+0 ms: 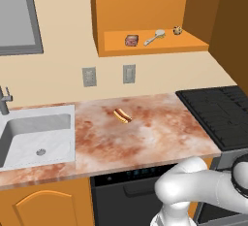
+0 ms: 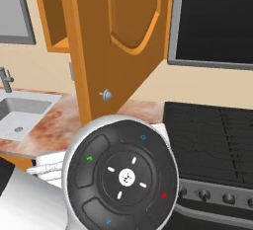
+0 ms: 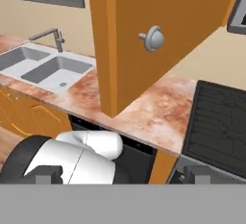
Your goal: Pick the bar soap and dish brush from the cabinet and place them on the counter.
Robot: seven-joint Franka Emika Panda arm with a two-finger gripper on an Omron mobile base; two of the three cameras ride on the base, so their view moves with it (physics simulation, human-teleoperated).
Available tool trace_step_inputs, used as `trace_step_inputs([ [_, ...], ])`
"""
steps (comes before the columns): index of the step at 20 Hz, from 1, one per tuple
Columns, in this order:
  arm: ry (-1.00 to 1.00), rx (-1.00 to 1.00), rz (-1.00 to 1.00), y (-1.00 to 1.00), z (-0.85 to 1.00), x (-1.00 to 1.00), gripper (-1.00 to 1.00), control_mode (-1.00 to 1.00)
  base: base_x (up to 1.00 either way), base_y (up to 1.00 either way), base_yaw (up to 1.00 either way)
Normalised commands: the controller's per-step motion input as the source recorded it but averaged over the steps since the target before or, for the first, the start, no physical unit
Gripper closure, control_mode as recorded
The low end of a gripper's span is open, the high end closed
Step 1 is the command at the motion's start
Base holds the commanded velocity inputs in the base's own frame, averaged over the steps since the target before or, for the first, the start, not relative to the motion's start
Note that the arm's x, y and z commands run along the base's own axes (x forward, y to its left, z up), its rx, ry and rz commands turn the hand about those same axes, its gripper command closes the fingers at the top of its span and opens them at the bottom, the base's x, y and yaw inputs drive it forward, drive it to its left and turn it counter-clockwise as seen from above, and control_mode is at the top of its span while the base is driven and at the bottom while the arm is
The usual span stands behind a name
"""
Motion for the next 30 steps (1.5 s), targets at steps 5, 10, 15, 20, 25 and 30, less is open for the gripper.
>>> trace_step_inputs([
  [5, -0.02, -0.03, -0.14, 0.12, 0.0, -0.12, -1.0, -1.0, 0.0, 0.0, 0.0],
  [10, -0.06, -0.04, -0.13, 0.15, 0.0, -0.14, -1.0, -1.0, 0.0, 0.0, 0.0],
  [15, -0.03, -0.04, -0.13, 0.14, 0.0, -0.16, -1.0, -1.0, 0.0, 0.0, 0.0],
  [20, 0.01, -0.08, -0.1, 0.2, -0.01, -0.02, -1.0, -1.0, 0.0, 0.0, 0.0],
  [25, 0.0, -0.08, -0.13, 0.16, -0.03, 0.03, -1.0, -1.0, 0.0, 0.0, 0.0],
  [30, 0.0, -0.07, -0.13, 0.18, 0.0, 0.04, -1.0, -1.0, 0.0, 0.0, 0.0],
])
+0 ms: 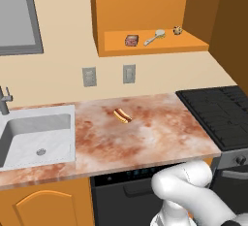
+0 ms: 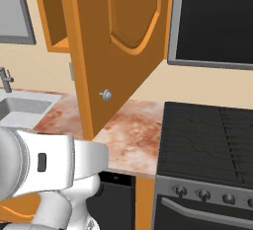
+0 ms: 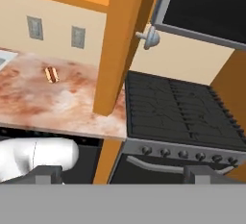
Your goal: Pick the bar soap and dish brush from the cabinet and place them on the counter.
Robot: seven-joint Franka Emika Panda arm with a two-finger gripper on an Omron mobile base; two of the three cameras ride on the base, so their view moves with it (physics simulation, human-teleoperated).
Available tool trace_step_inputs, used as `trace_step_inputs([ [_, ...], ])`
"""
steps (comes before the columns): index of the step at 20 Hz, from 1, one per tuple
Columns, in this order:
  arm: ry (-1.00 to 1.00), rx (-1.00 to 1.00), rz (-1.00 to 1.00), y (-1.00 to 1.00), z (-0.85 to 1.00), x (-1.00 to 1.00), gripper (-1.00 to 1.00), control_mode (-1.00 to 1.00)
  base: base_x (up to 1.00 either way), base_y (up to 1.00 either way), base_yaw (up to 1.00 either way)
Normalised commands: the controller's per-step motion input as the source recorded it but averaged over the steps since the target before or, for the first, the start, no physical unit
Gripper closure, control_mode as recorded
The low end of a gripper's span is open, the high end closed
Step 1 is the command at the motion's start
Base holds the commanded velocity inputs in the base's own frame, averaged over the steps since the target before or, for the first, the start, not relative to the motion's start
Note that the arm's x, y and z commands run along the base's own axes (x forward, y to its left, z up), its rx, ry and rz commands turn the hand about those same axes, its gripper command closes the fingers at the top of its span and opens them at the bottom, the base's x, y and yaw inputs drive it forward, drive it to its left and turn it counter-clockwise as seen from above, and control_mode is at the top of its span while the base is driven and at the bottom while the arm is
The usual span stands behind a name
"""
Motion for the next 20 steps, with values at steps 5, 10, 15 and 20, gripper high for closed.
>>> trace_step_inputs([
  [5, 0.06, -0.1, -0.09, 0.22, 0.0, 0.07, -1.0, -1.0, 0.0, 0.0, 0.0],
  [10, 0.11, -0.1, -0.08, 0.22, 0.0, 0.1, -1.0, -1.0, 0.0, 0.0, 0.0],
  [15, 0.1, -0.11, -0.06, 0.28, 0.02, 0.06, -1.0, -1.0, 0.0, 0.0, 0.0],
  [20, 0.08, -0.13, -0.04, 0.31, 0.01, 0.05, -1.0, -1.0, 0.0, 0.0, 0.0],
])
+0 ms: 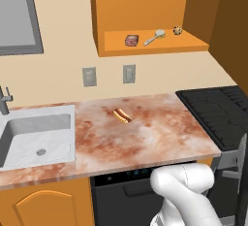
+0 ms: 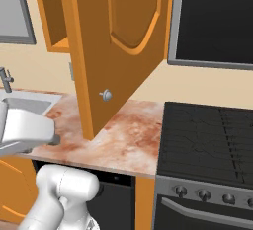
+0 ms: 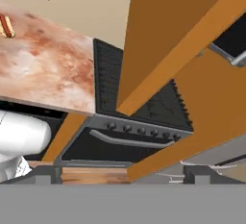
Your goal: Pick the bar soap and dish brush from the cabinet and place them on the counter.
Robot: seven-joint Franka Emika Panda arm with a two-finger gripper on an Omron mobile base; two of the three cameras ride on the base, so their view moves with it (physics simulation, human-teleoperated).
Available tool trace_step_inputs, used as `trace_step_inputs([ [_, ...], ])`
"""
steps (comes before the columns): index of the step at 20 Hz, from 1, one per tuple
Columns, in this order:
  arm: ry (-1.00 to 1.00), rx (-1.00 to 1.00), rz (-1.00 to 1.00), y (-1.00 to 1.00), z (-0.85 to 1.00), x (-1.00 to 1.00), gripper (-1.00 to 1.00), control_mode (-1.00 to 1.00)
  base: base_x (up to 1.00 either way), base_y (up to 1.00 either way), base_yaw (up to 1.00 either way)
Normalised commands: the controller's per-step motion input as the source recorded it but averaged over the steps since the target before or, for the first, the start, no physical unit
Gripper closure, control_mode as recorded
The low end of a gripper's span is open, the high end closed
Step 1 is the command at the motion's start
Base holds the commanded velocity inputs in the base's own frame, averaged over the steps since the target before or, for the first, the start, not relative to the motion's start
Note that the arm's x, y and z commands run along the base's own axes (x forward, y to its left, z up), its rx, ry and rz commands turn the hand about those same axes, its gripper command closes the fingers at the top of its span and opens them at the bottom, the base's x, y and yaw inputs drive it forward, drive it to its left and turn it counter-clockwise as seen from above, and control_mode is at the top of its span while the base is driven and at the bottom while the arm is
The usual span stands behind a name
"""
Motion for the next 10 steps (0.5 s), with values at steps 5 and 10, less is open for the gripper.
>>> trace_step_inputs([
  [5, 0.07, -0.14, -0.04, 0.3, 0.0, 0.06, -1.0, -1.0, 0.0, 0.0, 0.0],
  [10, 0.08, -0.16, -0.02, 0.26, 0.0, 0.18, -1.0, -1.0, 0.0, 0.0, 0.0],
])
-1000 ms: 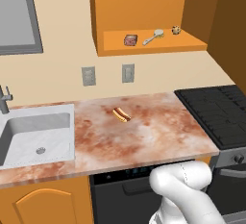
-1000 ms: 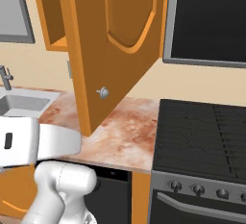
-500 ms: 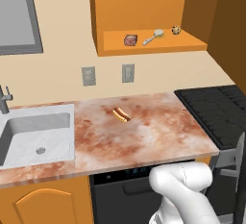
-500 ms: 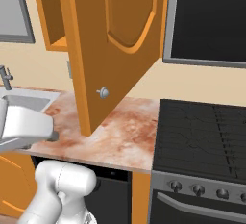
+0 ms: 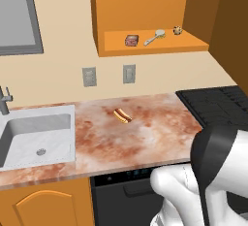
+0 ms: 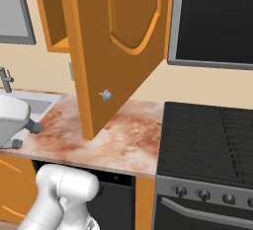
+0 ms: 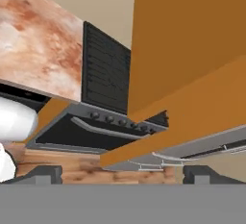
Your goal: Pick the bar soap and dish brush from the cabinet and place them on the counter.
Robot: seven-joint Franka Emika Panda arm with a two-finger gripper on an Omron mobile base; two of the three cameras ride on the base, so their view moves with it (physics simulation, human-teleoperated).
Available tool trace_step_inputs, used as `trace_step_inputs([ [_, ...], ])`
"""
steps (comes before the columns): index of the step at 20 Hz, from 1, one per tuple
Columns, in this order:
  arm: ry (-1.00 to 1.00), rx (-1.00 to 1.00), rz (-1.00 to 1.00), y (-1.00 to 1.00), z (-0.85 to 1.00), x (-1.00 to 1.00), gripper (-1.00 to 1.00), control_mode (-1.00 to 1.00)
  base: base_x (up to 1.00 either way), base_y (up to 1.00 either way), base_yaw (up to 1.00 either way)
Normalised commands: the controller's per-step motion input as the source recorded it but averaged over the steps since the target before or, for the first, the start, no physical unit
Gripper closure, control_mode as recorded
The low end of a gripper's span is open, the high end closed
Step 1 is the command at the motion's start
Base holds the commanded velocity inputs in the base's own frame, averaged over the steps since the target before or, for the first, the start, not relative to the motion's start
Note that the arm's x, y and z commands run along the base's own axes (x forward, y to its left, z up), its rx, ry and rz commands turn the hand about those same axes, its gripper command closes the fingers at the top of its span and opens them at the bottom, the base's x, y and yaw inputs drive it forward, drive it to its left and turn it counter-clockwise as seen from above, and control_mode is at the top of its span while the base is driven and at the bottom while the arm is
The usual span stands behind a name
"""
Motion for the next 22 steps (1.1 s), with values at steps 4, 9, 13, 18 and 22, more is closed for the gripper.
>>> trace_step_inputs([
  [4, 0.12, -0.17, -0.01, 0.18, 0.0, 0.31, -1.0, -1.0, 0.0, 0.0, 0.0],
  [9, 0.1, -0.14, 0.0, 0.01, 0.0, 0.4, -1.0, -1.0, 0.0, 0.0, 0.0],
  [13, 0.01, -0.08, 0.0, -0.08, -0.08, 0.35, -1.0, -1.0, 0.0, 0.0, 0.0],
  [18, -0.04, -0.07, 0.03, -0.24, -0.02, 0.29, -1.0, -1.0, 0.0, 0.0, 0.0],
  [22, -0.06, -0.07, 0.02, -0.31, 0.0, 0.08, -1.0, -1.0, 0.0, 0.0, 0.0],
])
